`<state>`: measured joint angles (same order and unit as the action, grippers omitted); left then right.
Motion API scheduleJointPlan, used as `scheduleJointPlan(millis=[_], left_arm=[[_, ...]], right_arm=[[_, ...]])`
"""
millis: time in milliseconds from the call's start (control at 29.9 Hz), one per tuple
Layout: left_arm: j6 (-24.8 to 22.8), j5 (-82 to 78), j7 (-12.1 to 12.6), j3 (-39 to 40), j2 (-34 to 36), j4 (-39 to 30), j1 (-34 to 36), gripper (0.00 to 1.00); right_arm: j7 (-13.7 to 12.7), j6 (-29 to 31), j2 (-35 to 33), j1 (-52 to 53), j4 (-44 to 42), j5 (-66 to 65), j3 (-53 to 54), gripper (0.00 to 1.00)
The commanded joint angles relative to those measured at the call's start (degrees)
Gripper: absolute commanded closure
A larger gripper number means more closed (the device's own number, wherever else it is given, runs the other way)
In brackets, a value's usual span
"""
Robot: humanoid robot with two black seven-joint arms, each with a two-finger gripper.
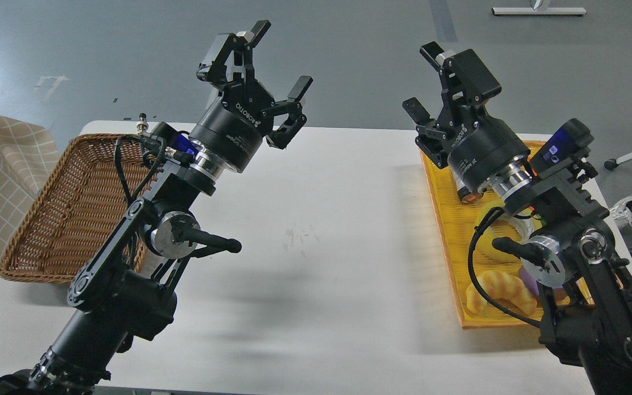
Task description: Place and transfer tape with both arms
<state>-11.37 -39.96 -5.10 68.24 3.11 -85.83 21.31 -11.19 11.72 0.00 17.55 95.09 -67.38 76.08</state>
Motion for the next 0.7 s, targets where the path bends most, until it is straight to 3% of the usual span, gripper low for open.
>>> scheduleJointPlan(millis=[0,67,301,668], left_arm=[[-0.1,-0.1,-0.2,0.0,-0.2,0.0,0.0,0.0],[-0.1,-0.1,-0.3,0.0,-0.1,0.0,0.0,0.0],[0.0,0.1,-0.1,0.3,-0.1,0.1,0.0,0.0],[0.0,0.2,0.1,0.4,-1.7,-0.2,-0.5,0.0]], right_arm=[[0.6,0.1,0.0,0.1,0.4,0.0,0.6,0.0],[1.1,0.1,0.0,0.4,0.5,0.0,0.6,0.0],[7.9,0.1,0.0,2.2,1.0,0.0,1.6,0.0],[8.0,-0.1,0.0,2.3,1.0,0.0,1.8,0.0]])
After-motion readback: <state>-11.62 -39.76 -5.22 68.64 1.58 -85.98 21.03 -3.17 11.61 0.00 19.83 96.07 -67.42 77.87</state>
